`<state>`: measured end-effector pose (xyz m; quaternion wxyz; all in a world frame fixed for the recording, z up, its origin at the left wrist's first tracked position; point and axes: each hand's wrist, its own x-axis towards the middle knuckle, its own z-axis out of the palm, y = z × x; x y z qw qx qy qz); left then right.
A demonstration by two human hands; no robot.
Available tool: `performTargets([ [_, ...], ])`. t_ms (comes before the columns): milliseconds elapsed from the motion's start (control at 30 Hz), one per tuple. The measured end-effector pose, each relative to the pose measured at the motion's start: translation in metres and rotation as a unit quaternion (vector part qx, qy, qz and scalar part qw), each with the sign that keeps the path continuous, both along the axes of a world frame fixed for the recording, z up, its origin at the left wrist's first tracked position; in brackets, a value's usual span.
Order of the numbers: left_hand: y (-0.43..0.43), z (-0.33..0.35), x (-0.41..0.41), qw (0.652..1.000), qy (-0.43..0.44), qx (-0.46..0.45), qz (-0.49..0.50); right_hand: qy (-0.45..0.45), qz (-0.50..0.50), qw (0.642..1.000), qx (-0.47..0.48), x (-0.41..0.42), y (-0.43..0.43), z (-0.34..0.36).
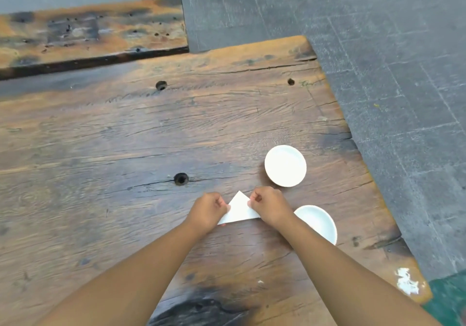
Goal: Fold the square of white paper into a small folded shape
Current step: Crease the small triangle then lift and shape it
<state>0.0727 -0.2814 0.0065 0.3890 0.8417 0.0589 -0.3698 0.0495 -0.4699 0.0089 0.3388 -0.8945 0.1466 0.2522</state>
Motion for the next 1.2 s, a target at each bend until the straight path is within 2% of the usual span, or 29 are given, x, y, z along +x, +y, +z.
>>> performTargets([
  [167, -0.002, -0.021, -0.004, 0.996, -0.032, 0.057, -0.063, -0.003, 0.02, 0.999, -0.031, -0.006, 0.005, -0.017],
  [700, -0.002, -0.032, -0.003, 0.98, -0.07, 0.155, -0.104, 0.003, 0.017, 0.998, -0.056, -0.002, 0.005, -0.028],
  [933, -0.003, -0.031, -0.002, 0.98, -0.071, 0.15, -0.105, 0.008, -0.004, 0.999, -0.052, -0.001, 0.006, -0.028],
  [1033, 0.001, -0.028, -0.003, 0.987, -0.057, 0.12, -0.093, 0.01, -0.029, 0.999, -0.031, -0.003, 0.005, -0.024],
  [1200, 0.025, -0.018, -0.009, 0.991, -0.035, 0.071, -0.106, -0.019, 0.001, 0.999, -0.037, -0.009, 0.01, -0.013],
])
